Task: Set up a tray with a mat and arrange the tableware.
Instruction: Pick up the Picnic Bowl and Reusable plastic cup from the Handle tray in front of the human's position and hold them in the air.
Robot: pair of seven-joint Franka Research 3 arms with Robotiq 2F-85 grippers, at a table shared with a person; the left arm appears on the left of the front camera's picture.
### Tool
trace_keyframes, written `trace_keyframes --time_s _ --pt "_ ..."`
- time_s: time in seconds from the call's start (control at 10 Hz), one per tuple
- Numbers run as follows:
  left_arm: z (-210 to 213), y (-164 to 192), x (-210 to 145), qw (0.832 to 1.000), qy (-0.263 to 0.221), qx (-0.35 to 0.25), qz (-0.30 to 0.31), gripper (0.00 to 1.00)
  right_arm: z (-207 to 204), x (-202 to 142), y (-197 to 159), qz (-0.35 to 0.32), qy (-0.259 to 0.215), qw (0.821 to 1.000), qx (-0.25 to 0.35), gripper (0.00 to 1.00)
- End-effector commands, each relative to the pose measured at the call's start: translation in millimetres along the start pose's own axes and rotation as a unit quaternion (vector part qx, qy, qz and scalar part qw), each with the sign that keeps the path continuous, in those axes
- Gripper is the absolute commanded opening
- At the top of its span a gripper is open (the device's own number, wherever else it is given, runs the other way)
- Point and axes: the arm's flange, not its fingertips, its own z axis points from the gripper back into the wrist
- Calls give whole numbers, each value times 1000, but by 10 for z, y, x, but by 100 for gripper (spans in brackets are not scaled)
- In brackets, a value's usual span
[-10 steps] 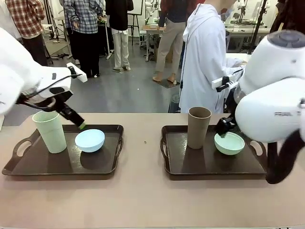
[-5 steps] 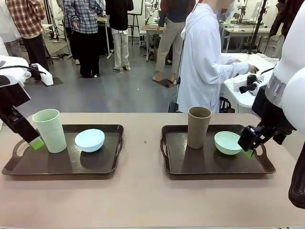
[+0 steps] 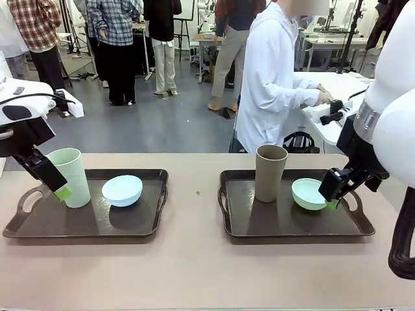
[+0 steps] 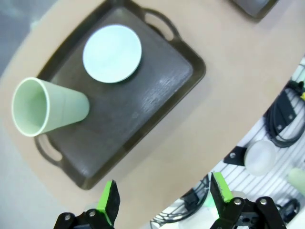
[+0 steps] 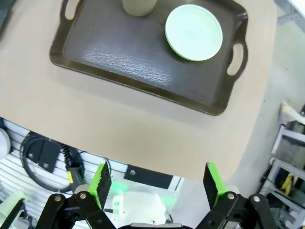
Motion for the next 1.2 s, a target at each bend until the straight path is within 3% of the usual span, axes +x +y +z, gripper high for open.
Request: trace_keyframes --time_s 0.0,0.2,0.5,0.9,1.1 --pt "69 381 -120 995 -47 -86 21 100 13 -117 -634 -49 -4 996 76 100" --pt "7 786 -395 977 -52 -201 56 100 -87 -478 -1428 -129 -12 971 199 100" --pt "14 1350 -934 934 -94 -311 146 100 -294 -1060 -2242 -234 -38 909 342 100" --pt "196 1852 -1866 884 -188 -329 274 100 -432 -1826 -2917 -320 -107 843 418 100" --pt "189 1939 -2124 871 -201 -329 305 100 -437 -2083 -3076 -342 -131 818 442 100"
